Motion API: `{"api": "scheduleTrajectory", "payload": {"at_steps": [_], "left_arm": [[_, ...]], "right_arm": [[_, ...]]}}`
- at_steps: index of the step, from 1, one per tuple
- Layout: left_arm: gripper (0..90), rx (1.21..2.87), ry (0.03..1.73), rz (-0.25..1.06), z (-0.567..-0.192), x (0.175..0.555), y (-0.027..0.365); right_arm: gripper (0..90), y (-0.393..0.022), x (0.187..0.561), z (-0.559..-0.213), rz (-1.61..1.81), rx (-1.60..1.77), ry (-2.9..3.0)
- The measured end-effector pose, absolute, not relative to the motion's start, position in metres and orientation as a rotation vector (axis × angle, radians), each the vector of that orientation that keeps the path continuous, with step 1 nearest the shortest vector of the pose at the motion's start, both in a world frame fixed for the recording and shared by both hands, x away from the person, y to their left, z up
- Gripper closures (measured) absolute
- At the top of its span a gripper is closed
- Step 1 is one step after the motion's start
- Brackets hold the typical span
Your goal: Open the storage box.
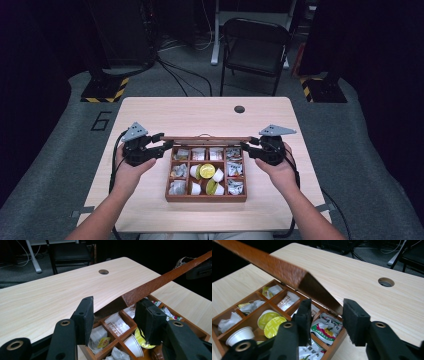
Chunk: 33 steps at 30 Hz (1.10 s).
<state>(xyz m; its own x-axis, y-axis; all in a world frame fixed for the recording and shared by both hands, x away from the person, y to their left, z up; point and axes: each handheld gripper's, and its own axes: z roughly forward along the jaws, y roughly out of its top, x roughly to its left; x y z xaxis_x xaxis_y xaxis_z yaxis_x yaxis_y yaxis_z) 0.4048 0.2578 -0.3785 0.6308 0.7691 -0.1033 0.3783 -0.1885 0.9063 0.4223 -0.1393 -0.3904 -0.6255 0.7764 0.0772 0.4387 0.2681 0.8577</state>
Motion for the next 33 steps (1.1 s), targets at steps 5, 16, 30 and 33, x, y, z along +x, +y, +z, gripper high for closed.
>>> {"api": "scheduleTrajectory", "payload": {"at_steps": [5, 16, 30, 33], "left_arm": [[50.2, 1.789, 0.933, 0.455, -0.377, 0.409, 0.258], [47.5, 1.768, 0.947, 0.461, -0.385, 0.421, 0.259], [46.9, 1.787, 0.990, 0.471, -0.416, 0.447, 0.258], [48.5, 1.792, 0.998, 0.459, -0.420, 0.452, 0.257]], "right_arm": [[63.8, -0.139, 0.429, -0.394, 1.270, 1.091, 2.198], [64.8, -0.139, 0.442, -0.393, 1.289, 1.102, 2.187], [65.3, -0.139, 0.455, -0.390, 1.317, 1.136, 2.164], [65.2, -0.140, 0.457, -0.390, 1.329, 1.138, 2.161]]}}
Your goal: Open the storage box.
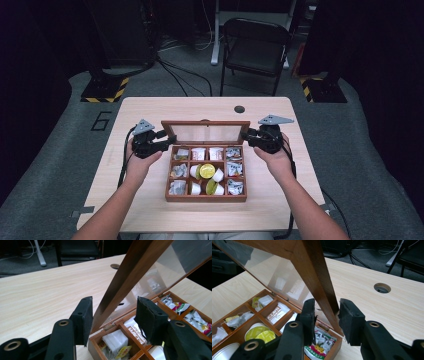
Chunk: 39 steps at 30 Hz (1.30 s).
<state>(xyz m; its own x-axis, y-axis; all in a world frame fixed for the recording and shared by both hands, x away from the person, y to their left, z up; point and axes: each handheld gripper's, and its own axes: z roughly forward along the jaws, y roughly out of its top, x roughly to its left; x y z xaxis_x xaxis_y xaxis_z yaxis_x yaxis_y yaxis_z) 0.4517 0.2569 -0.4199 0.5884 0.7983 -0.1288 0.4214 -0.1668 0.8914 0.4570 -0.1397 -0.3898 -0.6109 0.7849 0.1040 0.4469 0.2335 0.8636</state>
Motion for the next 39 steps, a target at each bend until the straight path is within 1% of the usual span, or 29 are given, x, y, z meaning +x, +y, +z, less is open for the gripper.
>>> {"api": "scheduleTrajectory", "payload": {"at_steps": [7, 9, 12, 18, 24, 35, 39], "left_arm": [[52.3, 1.796, 1.012, 0.440, -0.431, 0.459, 0.255], [54.1, 1.791, 1.020, 0.453, -0.437, 0.460, 0.254], [57.8, 1.795, 1.032, 0.434, -0.443, 0.463, 0.256], [57.8, 1.796, 1.020, 0.454, -0.447, 0.467, 0.255], [58.0, 1.798, 1.006, 0.457, -0.447, 0.468, 0.256], [57.6, 1.783, 1.016, 0.441, -0.449, 0.470, 0.256], [57.3, 1.793, 1.023, 0.435, -0.451, 0.471, 0.255]], "right_arm": [[65.2, -0.140, 0.459, -0.390, 1.340, 1.154, 2.157], [65.2, -0.140, 0.460, -0.390, 1.345, 1.152, 2.156], [65.0, -0.141, 0.462, -0.390, 1.348, 1.152, 2.157], [63.4, -0.140, 0.462, -0.391, 1.349, 1.163, 2.161], [59.1, -0.143, 0.465, -0.396, 1.341, 1.159, 2.162], [59.8, -0.142, 0.471, -0.427, 1.281, 1.176, 2.202], [57.2, -0.138, 0.474, -0.437, 1.260, 1.179, 2.219]]}}
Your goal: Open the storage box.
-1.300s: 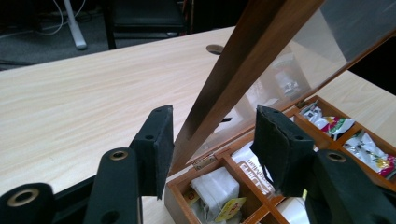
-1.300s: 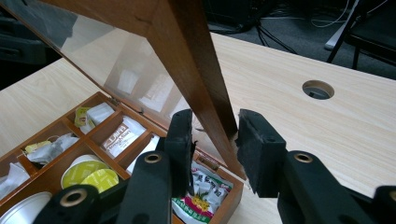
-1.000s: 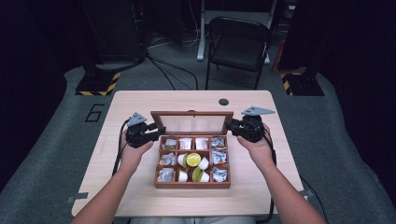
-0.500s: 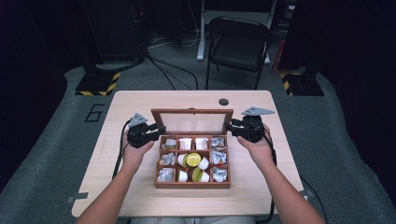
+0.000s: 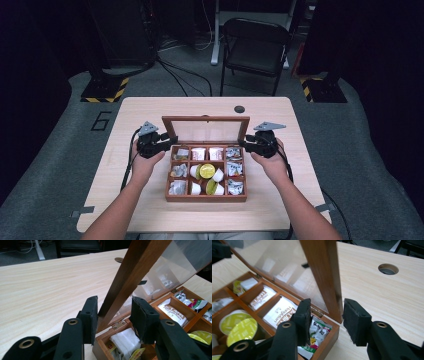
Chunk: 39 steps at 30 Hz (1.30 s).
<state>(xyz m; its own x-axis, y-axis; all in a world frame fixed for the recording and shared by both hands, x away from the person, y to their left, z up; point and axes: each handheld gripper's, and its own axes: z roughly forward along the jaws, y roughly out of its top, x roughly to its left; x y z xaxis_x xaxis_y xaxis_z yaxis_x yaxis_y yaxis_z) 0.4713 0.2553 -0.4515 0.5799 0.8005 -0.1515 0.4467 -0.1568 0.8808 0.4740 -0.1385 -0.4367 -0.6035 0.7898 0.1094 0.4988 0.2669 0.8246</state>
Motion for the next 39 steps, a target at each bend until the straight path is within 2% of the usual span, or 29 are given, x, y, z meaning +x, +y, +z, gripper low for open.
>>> {"api": "scheduleTrajectory", "payload": {"at_steps": [9, 22, 27, 30, 39], "left_arm": [[57.2, 1.792, 1.022, 0.427, -0.453, 0.474, 0.256], [56.3, 1.794, 1.050, 0.410, -0.460, 0.478, 0.255], [53.6, 1.803, 1.054, 0.407, -0.467, 0.482, 0.251], [54.1, 1.803, 1.040, 0.415, -0.468, 0.483, 0.249], [56.6, 1.797, 1.052, 0.405, -0.472, 0.485, 0.251]], "right_arm": [[57.3, -0.135, 0.487, -0.455, 1.252, 1.212, 2.213], [64.6, -0.136, 0.493, -0.460, 1.274, 1.219, 2.197], [62.9, -0.136, 0.494, -0.460, 1.287, 1.202, 2.197], [60.0, -0.134, 0.495, -0.462, 1.286, 1.205, 2.210], [59.4, -0.133, 0.497, -0.464, 1.295, 1.189, 2.206]]}}
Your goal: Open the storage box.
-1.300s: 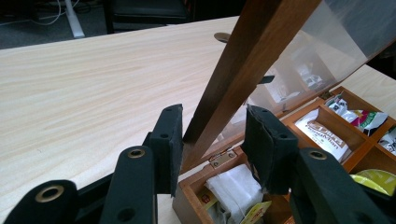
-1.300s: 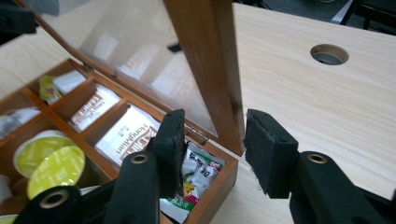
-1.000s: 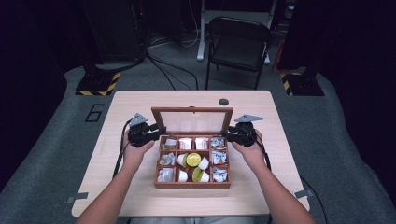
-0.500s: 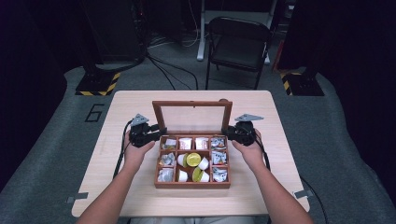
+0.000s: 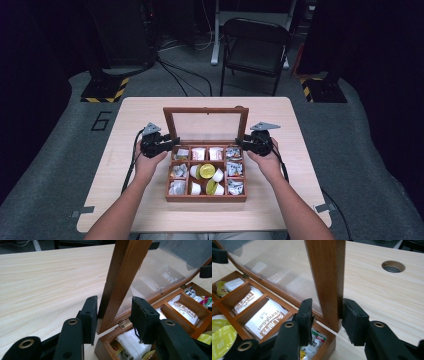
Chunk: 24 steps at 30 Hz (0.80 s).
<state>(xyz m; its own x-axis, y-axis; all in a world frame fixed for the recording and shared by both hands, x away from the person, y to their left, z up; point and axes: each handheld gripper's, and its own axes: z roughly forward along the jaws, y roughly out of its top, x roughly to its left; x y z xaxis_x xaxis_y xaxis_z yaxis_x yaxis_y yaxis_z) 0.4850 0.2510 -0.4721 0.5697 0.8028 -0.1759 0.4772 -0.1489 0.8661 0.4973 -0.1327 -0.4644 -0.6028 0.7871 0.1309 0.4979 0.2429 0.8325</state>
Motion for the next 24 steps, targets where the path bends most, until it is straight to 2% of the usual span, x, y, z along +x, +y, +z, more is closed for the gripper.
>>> {"api": "scheduleTrajectory", "payload": {"at_steps": [24], "left_arm": [[59.8, 1.810, 1.062, 0.434, -0.4731, 0.4869, 0.2499]], "right_arm": [[60.7, -0.1294, 0.4995, -0.4643, 1.291, 1.175, 2.178]]}}
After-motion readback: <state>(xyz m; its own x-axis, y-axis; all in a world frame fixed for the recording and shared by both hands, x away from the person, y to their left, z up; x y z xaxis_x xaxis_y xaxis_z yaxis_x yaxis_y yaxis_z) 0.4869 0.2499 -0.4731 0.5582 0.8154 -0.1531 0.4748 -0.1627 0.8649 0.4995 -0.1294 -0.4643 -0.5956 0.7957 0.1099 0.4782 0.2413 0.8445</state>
